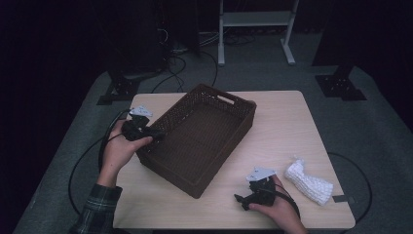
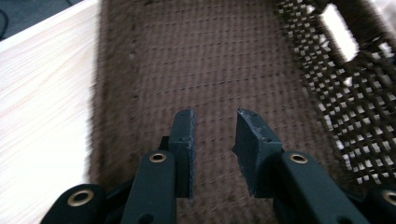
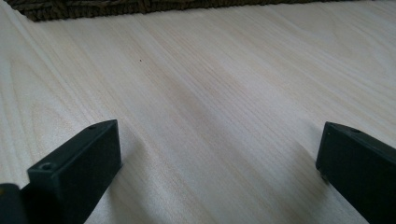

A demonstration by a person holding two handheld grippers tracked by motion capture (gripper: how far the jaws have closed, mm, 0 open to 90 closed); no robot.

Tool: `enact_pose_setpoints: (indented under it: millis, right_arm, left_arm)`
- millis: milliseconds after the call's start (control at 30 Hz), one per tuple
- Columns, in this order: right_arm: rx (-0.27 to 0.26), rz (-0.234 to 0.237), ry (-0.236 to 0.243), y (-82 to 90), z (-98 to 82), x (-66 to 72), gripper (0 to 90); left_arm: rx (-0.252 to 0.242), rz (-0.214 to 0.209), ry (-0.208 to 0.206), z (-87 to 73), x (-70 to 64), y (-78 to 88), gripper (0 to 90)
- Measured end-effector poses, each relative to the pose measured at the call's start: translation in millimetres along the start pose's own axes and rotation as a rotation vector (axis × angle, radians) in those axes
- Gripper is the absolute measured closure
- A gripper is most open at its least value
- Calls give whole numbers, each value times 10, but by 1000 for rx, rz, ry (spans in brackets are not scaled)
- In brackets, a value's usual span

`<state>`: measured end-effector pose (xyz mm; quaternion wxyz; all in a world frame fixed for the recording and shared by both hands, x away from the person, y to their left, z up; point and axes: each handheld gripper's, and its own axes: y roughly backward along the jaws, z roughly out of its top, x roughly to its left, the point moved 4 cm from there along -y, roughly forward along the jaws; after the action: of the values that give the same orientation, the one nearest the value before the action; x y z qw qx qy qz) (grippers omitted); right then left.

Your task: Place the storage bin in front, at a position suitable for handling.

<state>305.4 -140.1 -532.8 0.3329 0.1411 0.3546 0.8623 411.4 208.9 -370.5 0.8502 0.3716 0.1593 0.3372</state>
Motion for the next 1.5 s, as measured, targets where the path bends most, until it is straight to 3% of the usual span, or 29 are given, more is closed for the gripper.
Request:
enact_pose_setpoints:
  millis: [500,667,900,1000,1100,1167,1233,1333,1500]
  right_arm:
    - [2,2,-1,2,0,1,0]
    - [2,2,-1,1,0,1,0]
    - [1,1,0,1,0,-1,0]
    - [1,1,0,1,0,0,0]
    - [2,1,-1,2,0,1,0]
    - [2,1,-1,2,0,0,0]
    - [2,2,-1,1,0,1,0]
    - [2,1,0,1,0,0,0]
    - [2,1,-2,3,0,1,0]
  left_arm:
    - [-28,-120,-21,209,-446,-263,676]
    - [-36,-173,-42,263,-602,-349,679]
    - [-9,-232,-86,336,-797,-441,719]
    - [7,-248,-88,353,-857,-495,724]
    - [13,-235,-101,370,-901,-541,702]
    - [11,-274,-96,388,-951,-570,703]
    - [20,-284,-105,411,-997,-594,703]
    - [-12,-298,-106,467,-1082,-636,705]
    - [-6,-291,-129,548,-1220,-737,704]
